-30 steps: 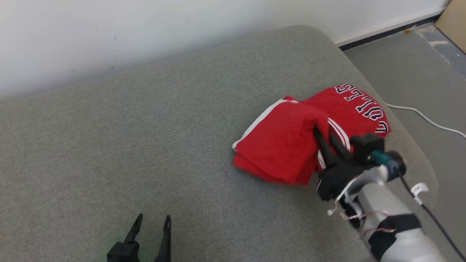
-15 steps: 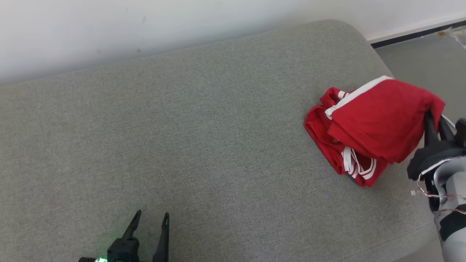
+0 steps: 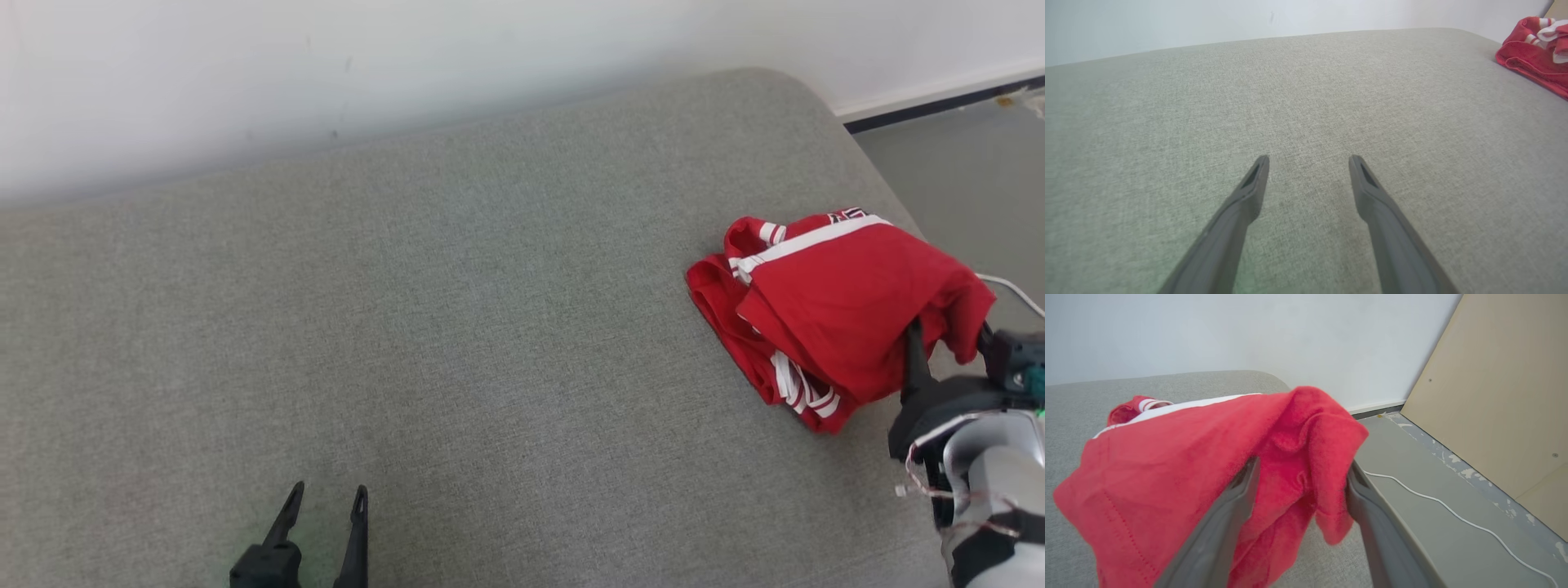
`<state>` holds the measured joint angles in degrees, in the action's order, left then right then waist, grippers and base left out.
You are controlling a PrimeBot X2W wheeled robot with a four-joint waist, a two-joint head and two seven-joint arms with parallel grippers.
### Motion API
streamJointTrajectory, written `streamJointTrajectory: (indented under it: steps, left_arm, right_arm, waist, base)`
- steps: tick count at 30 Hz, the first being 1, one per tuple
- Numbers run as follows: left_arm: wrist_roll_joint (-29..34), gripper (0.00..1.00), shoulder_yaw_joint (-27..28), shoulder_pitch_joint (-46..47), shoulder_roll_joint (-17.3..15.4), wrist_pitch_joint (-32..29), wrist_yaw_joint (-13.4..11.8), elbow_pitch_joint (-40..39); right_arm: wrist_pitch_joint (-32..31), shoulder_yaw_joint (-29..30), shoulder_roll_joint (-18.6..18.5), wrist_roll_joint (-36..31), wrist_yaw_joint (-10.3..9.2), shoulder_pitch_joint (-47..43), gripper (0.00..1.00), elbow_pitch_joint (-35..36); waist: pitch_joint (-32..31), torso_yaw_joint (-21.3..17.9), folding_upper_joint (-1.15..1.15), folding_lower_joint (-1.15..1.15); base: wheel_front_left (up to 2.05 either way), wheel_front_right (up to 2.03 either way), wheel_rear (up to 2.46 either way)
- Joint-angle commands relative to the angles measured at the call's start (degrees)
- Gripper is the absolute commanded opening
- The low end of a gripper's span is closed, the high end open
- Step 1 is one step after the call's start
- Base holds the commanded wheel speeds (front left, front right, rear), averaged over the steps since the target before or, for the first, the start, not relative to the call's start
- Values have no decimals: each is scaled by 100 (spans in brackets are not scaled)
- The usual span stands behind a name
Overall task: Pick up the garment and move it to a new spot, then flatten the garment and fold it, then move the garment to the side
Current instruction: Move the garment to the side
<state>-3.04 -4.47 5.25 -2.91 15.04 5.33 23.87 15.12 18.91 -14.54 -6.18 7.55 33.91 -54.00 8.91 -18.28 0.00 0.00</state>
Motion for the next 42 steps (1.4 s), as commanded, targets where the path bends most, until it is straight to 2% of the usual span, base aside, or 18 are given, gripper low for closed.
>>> streamJointTrajectory:
  steps: [1, 10, 20, 31, 42]
  left_arm:
    - [-40, 100, 24, -104, -3, 18, -29, -8]
    - [-195, 100, 99, -362, -2, 18, -131, -72]
    - [-245, 100, 337, -583, 1, 18, -222, -138]
    - [-260, 100, 549, -661, 1, 18, -333, -224]
    - [-201, 100, 744, -810, 2, 18, -346, -397]
  right_arm:
    - [-4, 100, 108, -94, -17, -228, 100, 106]
    - [-4, 281, 620, -350, -17, -1076, 100, 503]
    - [-2, -260, 1070, -27, -18, -1789, 100, 1175]
    - [-2, -1465, 1162, 747, -18, -2258, 100, 2618]
    - [-4, -1810, 1165, 1099, -17, -2720, 100, 3238]
  waist:
    - [-159, 39, 0, 0]
    - [-555, 200, 0, 0]
    - [-739, 479, 0, 0]
    - [-908, 874, 0, 0]
    - [-1067, 1237, 0, 0]
  base:
    - [0, 0, 0]
    - [0, 0, 0]
    - [0, 0, 0]
    - [0, 0, 0]
    - [0, 0, 0]
